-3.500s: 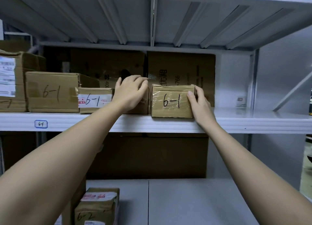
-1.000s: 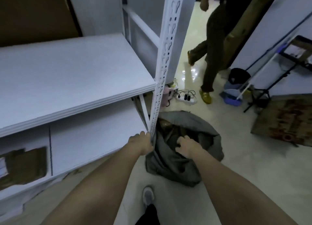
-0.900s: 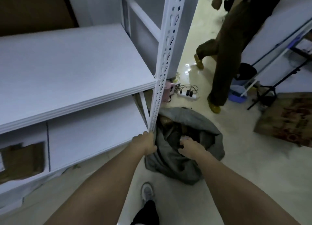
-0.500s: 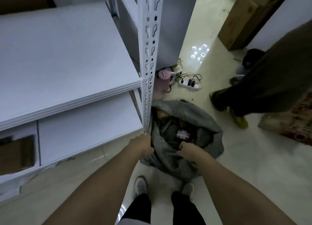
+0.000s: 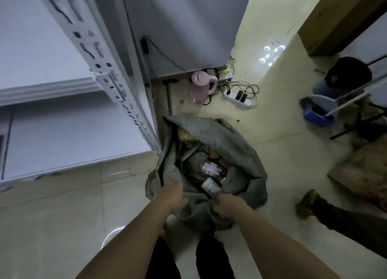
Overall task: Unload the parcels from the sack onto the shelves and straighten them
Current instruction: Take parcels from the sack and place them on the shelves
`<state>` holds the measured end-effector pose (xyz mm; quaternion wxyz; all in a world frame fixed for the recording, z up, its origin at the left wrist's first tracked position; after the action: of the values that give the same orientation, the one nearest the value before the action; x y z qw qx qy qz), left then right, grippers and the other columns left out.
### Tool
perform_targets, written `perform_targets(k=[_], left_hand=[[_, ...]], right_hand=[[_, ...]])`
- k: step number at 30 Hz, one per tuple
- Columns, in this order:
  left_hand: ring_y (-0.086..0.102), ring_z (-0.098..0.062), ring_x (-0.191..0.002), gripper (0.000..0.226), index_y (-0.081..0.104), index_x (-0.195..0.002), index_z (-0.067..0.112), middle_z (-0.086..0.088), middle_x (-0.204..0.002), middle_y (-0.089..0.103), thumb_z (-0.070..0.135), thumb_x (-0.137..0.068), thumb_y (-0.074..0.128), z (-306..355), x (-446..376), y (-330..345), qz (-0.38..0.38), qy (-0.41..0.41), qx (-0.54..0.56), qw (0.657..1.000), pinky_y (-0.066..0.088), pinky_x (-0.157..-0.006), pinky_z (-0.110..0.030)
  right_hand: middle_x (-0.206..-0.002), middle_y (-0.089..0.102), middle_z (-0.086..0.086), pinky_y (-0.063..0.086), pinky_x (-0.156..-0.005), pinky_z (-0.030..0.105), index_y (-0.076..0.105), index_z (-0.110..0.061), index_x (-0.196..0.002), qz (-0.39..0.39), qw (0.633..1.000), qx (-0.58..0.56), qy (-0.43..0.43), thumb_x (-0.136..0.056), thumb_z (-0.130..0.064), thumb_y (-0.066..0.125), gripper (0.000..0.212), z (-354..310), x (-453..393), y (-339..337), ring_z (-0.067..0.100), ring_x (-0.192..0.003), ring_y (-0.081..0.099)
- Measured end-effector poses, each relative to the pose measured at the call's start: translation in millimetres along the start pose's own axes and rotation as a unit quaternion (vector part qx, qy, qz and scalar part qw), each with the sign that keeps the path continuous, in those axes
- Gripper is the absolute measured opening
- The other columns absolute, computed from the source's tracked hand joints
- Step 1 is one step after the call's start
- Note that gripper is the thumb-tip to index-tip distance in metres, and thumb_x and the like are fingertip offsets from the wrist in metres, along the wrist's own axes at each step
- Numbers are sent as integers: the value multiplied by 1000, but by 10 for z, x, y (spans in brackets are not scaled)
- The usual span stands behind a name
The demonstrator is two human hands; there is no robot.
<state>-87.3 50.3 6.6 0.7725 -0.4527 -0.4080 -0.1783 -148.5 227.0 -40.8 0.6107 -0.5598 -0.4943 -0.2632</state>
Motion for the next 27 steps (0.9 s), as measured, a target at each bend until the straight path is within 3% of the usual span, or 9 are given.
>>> perform_targets(k=[12,18,23,27], left_hand=[[40,-30,-130,61,32,-142,15,-11,-143,38,45,-91,48,150,-2616,1597,-11,11,-38,999,36,-105,-41],[41,-31,-129,51,37,-139,8,-15,-143,40,34,-96,43,54,-3820,2072,-17,35,-73,997,34,-103,-36],[43,-31,-129,53,34,-142,8,-16,-145,39,33,-96,44,2,-4304,2340,-29,45,-74,996,36,-101,-35],[44,-32,-128,54,35,-142,9,-15,-145,40,34,-96,46,-53,-4304,2368,-36,32,-36,998,37,-100,-36]], right_hand=[[-134,49,12,40,-96,34,44,-8,-133,121,991,48,-31,-95,-28,47,43,518,-2773,771,27,-122,48],[-138,44,11,37,-100,34,34,-11,-140,157,986,55,26,-97,-30,45,48,801,-3983,1169,25,-125,45],[-143,34,11,29,-107,38,12,-9,-150,167,980,86,70,-93,-32,52,73,978,-4381,1556,25,-131,36],[-142,33,11,32,-104,37,11,-10,-150,195,976,70,59,-88,-29,60,82,989,-4348,1509,26,-129,36]])
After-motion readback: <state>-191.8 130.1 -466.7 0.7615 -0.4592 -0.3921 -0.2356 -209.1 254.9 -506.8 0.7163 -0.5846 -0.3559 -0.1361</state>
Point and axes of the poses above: each hand's wrist, its own x-axis away from the middle knuckle, its own y-axis out of the palm, z = x × y, the point moved 7 cm from there along -x, towards the middle knuckle
